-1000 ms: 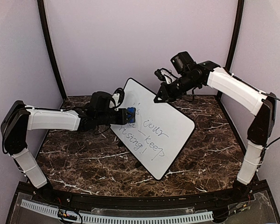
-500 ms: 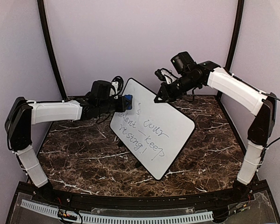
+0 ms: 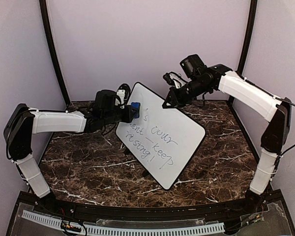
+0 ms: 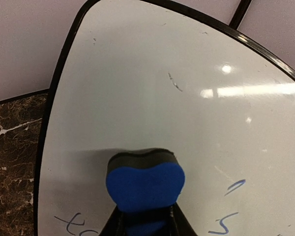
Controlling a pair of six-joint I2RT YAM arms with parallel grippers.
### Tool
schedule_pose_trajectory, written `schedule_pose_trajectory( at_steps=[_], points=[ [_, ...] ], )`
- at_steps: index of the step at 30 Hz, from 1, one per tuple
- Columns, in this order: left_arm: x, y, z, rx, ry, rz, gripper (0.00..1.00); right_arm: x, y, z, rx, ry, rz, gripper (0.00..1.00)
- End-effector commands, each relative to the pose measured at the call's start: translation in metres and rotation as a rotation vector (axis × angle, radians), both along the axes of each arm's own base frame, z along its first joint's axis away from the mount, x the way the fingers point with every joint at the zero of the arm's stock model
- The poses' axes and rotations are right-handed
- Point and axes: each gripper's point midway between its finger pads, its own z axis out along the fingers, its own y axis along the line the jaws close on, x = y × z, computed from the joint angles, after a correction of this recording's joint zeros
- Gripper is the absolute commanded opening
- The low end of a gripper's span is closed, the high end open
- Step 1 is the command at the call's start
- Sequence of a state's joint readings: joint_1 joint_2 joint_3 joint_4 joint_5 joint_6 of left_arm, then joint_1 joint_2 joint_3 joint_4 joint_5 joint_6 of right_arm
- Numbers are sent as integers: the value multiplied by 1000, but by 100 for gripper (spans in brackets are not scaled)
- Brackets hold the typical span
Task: Erase the whiteboard
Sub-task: Erase the center of the whiteboard.
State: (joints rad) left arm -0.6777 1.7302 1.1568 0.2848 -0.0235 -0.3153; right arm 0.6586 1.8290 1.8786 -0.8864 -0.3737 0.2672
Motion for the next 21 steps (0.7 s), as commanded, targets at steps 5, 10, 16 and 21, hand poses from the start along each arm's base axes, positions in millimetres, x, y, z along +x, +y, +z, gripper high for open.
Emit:
schedule_pose_trajectory(
  at_steps=[5, 10, 16, 21],
  points=[
    [-53, -52, 8, -30, -82, -244, 0, -29, 18, -6, -23, -42, 187, 0],
    [-59, -65, 0, -27, -84, -277, 0, -30, 17, -4, -21, -44, 186, 0],
    [-30, -32, -18, 84, -74, -56, 0, -30, 16, -5, -27, -44, 186, 0],
    [-7, 12, -29, 101, -28, 108, 0, -30, 16, -8, -30, -41, 187, 0]
  ],
)
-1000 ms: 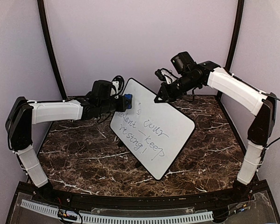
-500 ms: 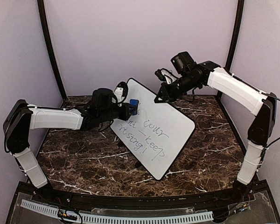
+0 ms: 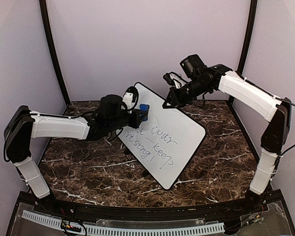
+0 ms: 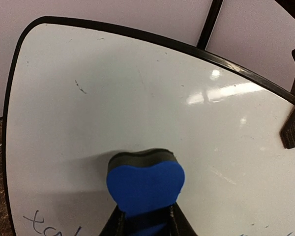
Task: Erase the whiteboard
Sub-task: Erase the center of the whiteboard.
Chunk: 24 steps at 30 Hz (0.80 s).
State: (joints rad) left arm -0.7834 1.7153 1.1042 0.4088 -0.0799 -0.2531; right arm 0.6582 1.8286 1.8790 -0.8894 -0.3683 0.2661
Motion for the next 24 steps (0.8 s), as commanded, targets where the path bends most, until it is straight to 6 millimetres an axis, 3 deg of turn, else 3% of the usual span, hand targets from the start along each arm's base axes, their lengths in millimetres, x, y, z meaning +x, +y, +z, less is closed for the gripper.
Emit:
schedule_pose_trajectory(
  at_steps=[1, 4, 8, 13, 18, 24],
  points=[
    [27, 55, -43, 96, 90, 207, 0, -31, 18, -7, -24, -40, 191, 0],
    [33, 67, -45, 119, 90, 241, 0, -31, 18, -7, -23, -40, 191, 0],
    [33, 64, -47, 127, 91, 223, 0, -31, 18, -7, -23, -39, 192, 0],
    [18, 33, -45, 55, 93, 69, 0, -31, 18, -9, -24, -37, 191, 0],
    [-10, -2, -35, 50, 26, -63, 0, -31, 18, -9, -25, -37, 191, 0],
    [-39, -25, -21, -1, -23, -192, 0, -30, 18, -9, -24, -38, 191, 0]
  ],
)
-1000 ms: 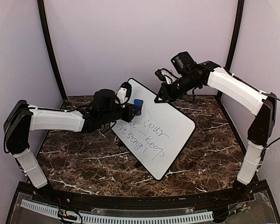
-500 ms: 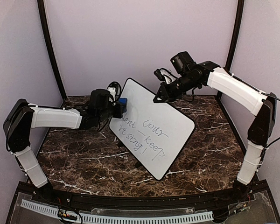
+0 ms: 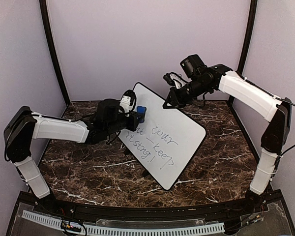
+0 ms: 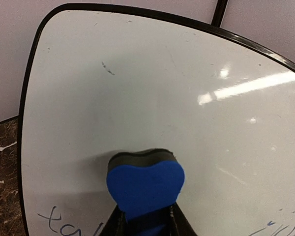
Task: Erase the whiteboard
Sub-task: Erase the center of the whiteboard.
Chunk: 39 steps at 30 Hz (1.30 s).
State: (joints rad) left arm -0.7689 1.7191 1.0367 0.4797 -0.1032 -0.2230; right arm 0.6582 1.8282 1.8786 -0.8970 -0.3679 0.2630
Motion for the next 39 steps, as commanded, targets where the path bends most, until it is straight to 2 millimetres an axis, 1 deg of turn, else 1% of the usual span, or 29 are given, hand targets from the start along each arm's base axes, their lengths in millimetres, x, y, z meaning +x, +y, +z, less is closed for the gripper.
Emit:
schedule_pose_trajectory(
  at_steps=[1, 5, 7, 12, 15, 19, 28, 32, 33, 34, 35, 39],
  points=[
    [-48, -41, -2, -30, -5, -240, 0, -30, 19, -8, -18, -40, 189, 0],
    [-61, -50, 1, -28, -25, -283, 0, -30, 19, -8, -15, -42, 189, 0],
    [-64, -54, 3, -30, -32, -292, 0, -29, 19, -9, -16, -41, 188, 0],
    [-69, -59, 5, -41, -38, -310, 0, -30, 19, -11, -17, -37, 188, 0],
    [-75, -68, 11, -51, -50, -337, 0, -30, 19, -9, -16, -40, 189, 0],
    [-82, -79, 13, -48, -63, -362, 0, -30, 19, -10, -14, -38, 190, 0],
    [-89, -88, 13, -43, -74, -389, 0, -30, 19, -13, -16, -35, 192, 0],
    [-75, -77, 8, -11, -72, -288, 0, -30, 19, -14, -18, -33, 193, 0],
    [-67, -69, 9, 5, -81, -226, 0, -30, 19, -14, -19, -34, 193, 0],
    [-63, -65, 6, 21, -77, -197, 0, -30, 19, -14, -21, -33, 194, 0],
    [-56, -58, 7, 34, -86, -141, 0, -31, 19, -14, -21, -34, 195, 0],
    [-36, -30, 5, 63, -75, 3, 0, -30, 18, -13, -21, -35, 193, 0]
  ],
)
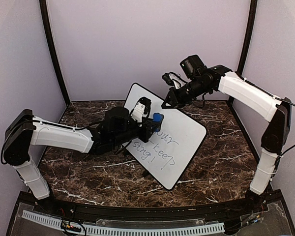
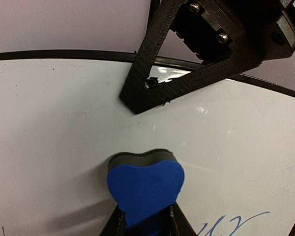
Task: Erase the whiteboard
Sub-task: Erase the center of the whiteboard.
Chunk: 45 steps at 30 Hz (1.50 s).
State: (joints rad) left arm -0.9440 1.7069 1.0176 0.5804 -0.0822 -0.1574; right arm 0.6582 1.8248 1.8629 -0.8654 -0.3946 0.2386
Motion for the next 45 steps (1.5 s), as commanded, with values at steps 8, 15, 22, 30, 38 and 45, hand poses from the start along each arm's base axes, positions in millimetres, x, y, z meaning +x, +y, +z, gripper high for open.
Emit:
schedule_pose_trajectory(
  at_steps=[8, 15, 22, 30, 38, 45],
  points=[
    [64, 86, -18, 88, 59, 387, 0, -30, 14, -12, -42, -22, 159, 0],
    [50, 55, -15, 19, 90, 205, 0, -28, 15, -12, -42, -20, 158, 0],
    [17, 3, -10, 44, 30, 19, 0, -27, 16, -11, -44, -21, 157, 0],
    [-23, -31, -2, 49, -35, -184, 0, -27, 16, -13, -44, -20, 160, 0],
    [-25, -26, -11, 83, -52, -140, 0, -28, 15, -13, -48, -21, 159, 0],
    [38, 49, -30, 90, 69, 237, 0, -29, 14, -15, -48, -20, 158, 0]
  ],
)
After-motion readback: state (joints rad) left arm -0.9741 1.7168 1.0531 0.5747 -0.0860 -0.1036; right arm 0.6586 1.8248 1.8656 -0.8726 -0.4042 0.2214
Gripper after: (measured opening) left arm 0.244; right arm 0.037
